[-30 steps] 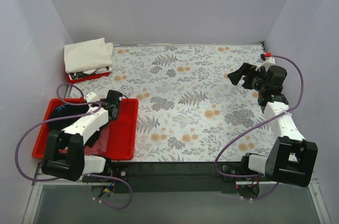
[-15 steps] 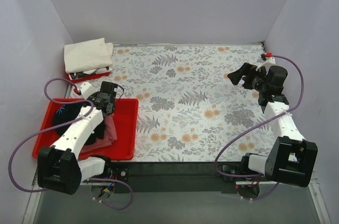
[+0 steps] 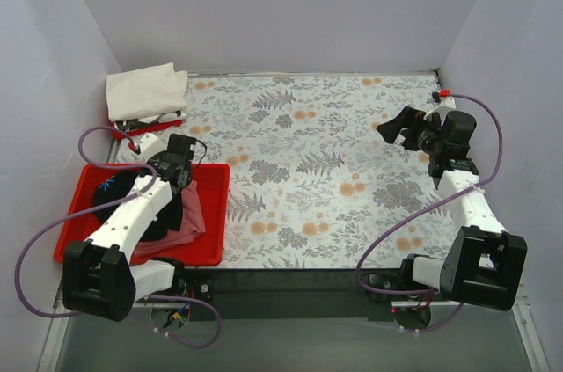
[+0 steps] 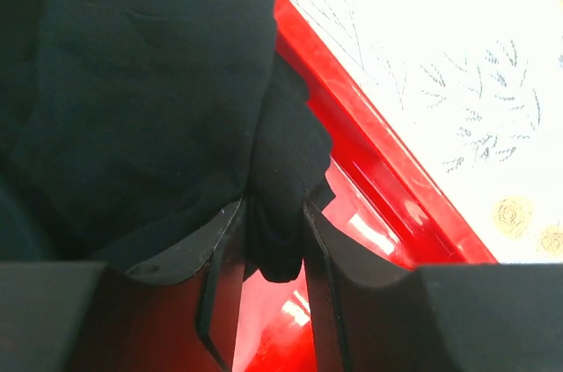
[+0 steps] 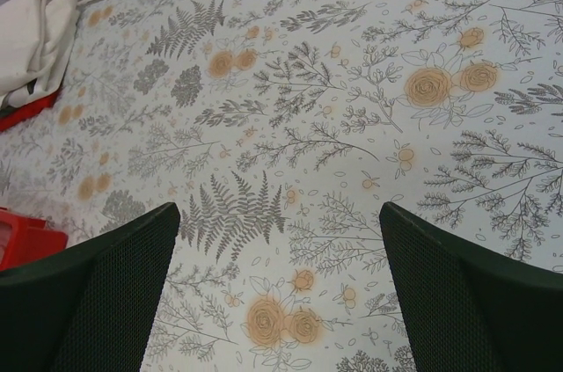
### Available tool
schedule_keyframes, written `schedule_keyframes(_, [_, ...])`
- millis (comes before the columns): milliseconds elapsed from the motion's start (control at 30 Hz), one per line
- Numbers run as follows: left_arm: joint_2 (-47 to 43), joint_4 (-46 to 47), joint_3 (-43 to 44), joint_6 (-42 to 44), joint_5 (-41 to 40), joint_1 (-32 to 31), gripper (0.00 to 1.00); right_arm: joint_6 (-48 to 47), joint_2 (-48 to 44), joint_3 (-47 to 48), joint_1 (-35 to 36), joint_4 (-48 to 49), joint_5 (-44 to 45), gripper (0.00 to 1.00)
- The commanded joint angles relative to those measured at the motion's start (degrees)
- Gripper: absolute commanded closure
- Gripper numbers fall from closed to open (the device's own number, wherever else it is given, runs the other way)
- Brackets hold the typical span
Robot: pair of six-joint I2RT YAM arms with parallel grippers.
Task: Fold and stack the t-shirts
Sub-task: Grab the tshirt from the pile
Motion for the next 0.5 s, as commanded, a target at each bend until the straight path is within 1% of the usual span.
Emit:
schedule_keyframes(0, [0.63, 1.40, -0.10, 1.08, 0.76, 0.08, 0.70, -0.68, -0.76, -0.22, -0.39, 2.38, -1.59, 0.13])
schedule_keyframes(100, [0.19, 0.78, -0.10, 0.64, -0.12, 0.08, 0.71, -0.77, -0.59, -0.13, -0.30, 2.38, -1.76, 0.13])
schedule_keyframes(167, [-0.42, 0.78, -0.18, 0.81, 0.14, 0.16, 0.85, -0.77, -0.32, -0.13, -0.30, 2.38, -1.85, 0.13])
schedule_keyframes(200, [-0.51, 0.78, -0.27, 0.81, 0.14, 0.16, 0.95, -0.68, -0.24, -0.04, -0.39, 2.29, -1.85, 0.13])
schedule_keyframes(233, [-0.86, 0.52, -0.01, 0.64, 0.14, 0.08, 1.00, -0.77, -0.23, -0.04, -0.39, 2.29, -1.85, 0.14])
schedule_keyframes(300, [-1.82, 0.25, 0.69, 1.42, -0.12, 0.08, 1.00, -0.68, -0.32, -0.04, -0.39, 2.38, -1.85, 0.14])
schedule_keyframes(400, [-4.55, -0.71, 6.65, 3.79, 0.58, -0.54, 1.00, -0.59, -0.41, -0.04, -0.30, 2.47, -1.94, 0.14])
schedule_keyframes(433, [-5.60, -0.97, 9.37, 5.45, 1.10, -1.67, 1.00, -0.50, -0.24, -0.04, -0.30, 2.47, -2.11, 0.14])
schedule_keyframes(467, [-5.96, -1.06, 14.70, 6.69, 1.72, -2.38, 1.00, -0.42, 0.20, 0.13, -0.30, 2.38, -2.64, 0.14])
